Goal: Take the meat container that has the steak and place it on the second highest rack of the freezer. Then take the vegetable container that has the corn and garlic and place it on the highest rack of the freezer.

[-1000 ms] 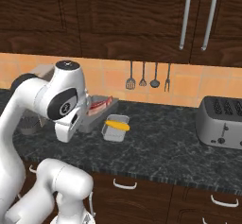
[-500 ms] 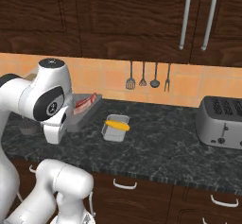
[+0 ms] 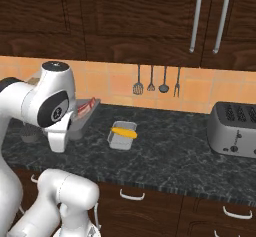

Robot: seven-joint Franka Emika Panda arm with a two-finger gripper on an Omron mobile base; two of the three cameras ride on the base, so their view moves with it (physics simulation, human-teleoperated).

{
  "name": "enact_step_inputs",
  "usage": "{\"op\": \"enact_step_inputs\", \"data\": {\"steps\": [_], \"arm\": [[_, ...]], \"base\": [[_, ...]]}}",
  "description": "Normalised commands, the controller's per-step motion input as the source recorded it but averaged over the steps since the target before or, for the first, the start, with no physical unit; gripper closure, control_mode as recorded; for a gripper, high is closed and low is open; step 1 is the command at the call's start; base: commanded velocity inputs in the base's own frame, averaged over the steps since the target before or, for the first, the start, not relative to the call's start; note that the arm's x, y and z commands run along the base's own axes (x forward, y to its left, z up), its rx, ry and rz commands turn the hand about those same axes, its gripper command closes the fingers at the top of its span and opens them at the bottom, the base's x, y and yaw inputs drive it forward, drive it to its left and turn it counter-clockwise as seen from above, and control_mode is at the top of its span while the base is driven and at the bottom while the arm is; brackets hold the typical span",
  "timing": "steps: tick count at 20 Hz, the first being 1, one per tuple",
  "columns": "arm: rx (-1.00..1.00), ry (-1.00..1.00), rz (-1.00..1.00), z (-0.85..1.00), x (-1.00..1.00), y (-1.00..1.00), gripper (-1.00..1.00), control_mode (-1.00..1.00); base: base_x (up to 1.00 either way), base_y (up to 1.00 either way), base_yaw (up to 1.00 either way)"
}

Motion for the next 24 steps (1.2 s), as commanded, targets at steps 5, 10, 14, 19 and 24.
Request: {"op": "enact_step_inputs", "data": {"steps": [5,10,14,19,24], "arm": [[-0.06,-0.01,0.01,0.00,0.00,0.18,1.00,-1.00],[0.00,0.00,0.00,0.05,0.00,-0.03,1.00,-1.00],[0.00,0.01,0.00,0.01,0.00,0.00,1.00,-1.00],[0.00,0.00,0.00,0.00,0.00,0.00,1.00,1.00],[0.00,0.00,0.00,0.00,0.00,0.00,1.00,1.00]], "base": [[0.00,0.00,0.00],[0.00,0.00,0.00],[0.00,0.00,0.00],[-0.52,-0.11,0.07],[-0.56,0.00,0.56]]}}
